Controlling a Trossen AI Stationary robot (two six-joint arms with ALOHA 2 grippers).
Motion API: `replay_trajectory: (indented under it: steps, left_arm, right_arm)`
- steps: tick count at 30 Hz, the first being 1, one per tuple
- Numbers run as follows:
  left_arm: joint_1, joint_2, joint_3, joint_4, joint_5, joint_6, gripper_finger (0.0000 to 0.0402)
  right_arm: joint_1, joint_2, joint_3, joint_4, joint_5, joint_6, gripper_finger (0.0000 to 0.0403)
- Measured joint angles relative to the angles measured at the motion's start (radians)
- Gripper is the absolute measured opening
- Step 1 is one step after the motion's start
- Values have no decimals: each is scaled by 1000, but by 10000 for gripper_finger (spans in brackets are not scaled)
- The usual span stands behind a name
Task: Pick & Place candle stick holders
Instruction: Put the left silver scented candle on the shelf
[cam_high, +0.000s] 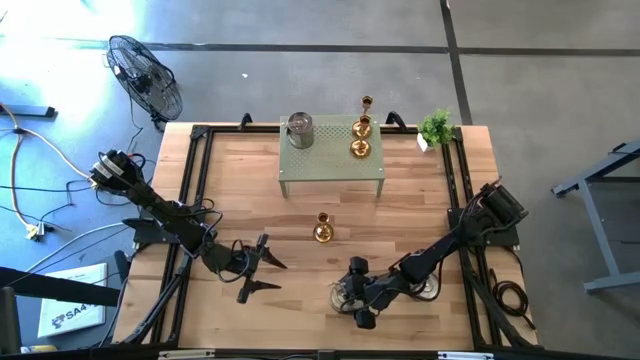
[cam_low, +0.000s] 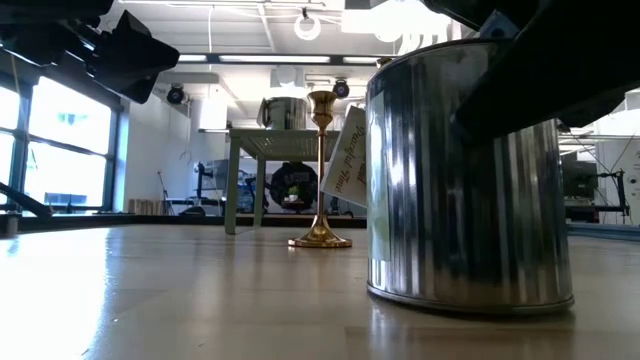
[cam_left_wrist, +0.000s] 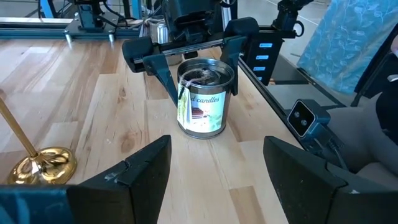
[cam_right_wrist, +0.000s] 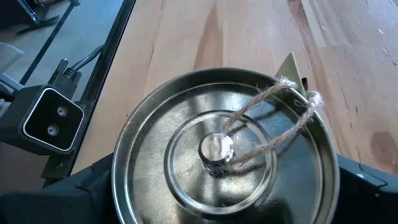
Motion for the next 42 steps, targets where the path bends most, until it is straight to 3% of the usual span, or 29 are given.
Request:
replay_trajectory:
  steps: [9,20,37,42]
  left_arm:
    - [0,0,0,-1,-36,0,250]
    - [0,0,0,3,36,-78,250]
    - [0,0,0,2,156,-26,250]
    - [1,0,0,-7,113,-53,266]
  right_arm:
    - [0,0,0,-1,-3,2,362]
    - [0,0,0,-2,-3,0,362]
    - [0,1,0,-2,0,0,361]
    - [0,2,0,-2,6,-1,361]
